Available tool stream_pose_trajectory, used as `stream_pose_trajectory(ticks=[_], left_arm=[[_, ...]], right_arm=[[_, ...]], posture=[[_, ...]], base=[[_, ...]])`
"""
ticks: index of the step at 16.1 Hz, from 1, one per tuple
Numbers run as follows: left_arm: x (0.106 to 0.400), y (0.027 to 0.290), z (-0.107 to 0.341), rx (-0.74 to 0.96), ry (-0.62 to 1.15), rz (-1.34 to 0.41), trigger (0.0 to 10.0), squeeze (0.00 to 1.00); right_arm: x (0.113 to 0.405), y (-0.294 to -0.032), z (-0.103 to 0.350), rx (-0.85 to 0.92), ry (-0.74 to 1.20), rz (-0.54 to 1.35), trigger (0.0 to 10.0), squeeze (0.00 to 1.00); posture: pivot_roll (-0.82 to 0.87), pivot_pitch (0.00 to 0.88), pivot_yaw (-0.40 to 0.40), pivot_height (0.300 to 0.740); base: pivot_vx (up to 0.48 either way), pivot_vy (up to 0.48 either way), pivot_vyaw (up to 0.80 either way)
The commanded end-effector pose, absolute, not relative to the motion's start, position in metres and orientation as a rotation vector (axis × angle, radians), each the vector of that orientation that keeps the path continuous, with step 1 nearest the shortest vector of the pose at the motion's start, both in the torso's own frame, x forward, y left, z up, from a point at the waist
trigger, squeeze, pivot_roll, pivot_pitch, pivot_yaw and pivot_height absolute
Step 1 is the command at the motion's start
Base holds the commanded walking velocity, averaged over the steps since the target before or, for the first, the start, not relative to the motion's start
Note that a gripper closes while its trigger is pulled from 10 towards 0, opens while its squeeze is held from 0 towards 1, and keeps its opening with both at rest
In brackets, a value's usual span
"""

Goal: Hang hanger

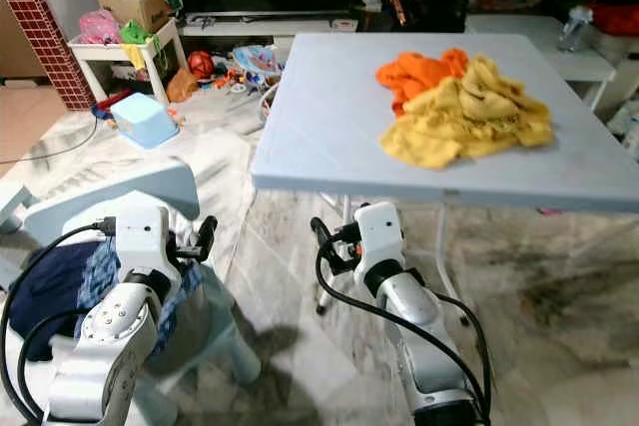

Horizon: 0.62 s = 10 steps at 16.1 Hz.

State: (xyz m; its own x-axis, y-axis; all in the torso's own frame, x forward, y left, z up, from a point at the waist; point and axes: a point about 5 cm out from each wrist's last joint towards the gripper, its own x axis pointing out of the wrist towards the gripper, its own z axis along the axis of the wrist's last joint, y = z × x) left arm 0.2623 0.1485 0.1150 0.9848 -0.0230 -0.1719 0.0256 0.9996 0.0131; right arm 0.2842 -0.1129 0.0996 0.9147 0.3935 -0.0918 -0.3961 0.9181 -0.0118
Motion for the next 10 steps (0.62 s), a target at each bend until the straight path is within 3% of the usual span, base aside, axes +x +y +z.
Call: stream_pose_trajectory(ticks=[1, 3, 10], left_arm=[[0.262, 0.154, 0.114, 0.021, 0.187, -0.004, 10.0, 0.0], [0.261, 0.153, 0.115, 0.016, 0.184, -0.01, 10.0, 0.0], [0.261, 0.145, 0.104, 0.051, 0.277, -0.029, 10.0, 0.0]], right_arm=[[0.285, -0.105, 0.103, -0.03, 0.075, 0.436, 10.0, 0.0], [0.284, -0.104, 0.103, -0.036, 0.074, 0.443, 10.0, 0.0], [0.284, -0.102, 0.103, -0.051, 0.072, 0.448, 10.0, 0.0]], posture=[[-0.01, 0.0, -0.016, 0.74], [-0.01, 0.0, -0.016, 0.74], [-0.01, 0.0, -0.013, 0.74]], base=[[0.27, 0.0, 0.0], [0.27, 0.0, 0.0], [0.0, 0.0, 0.69]])
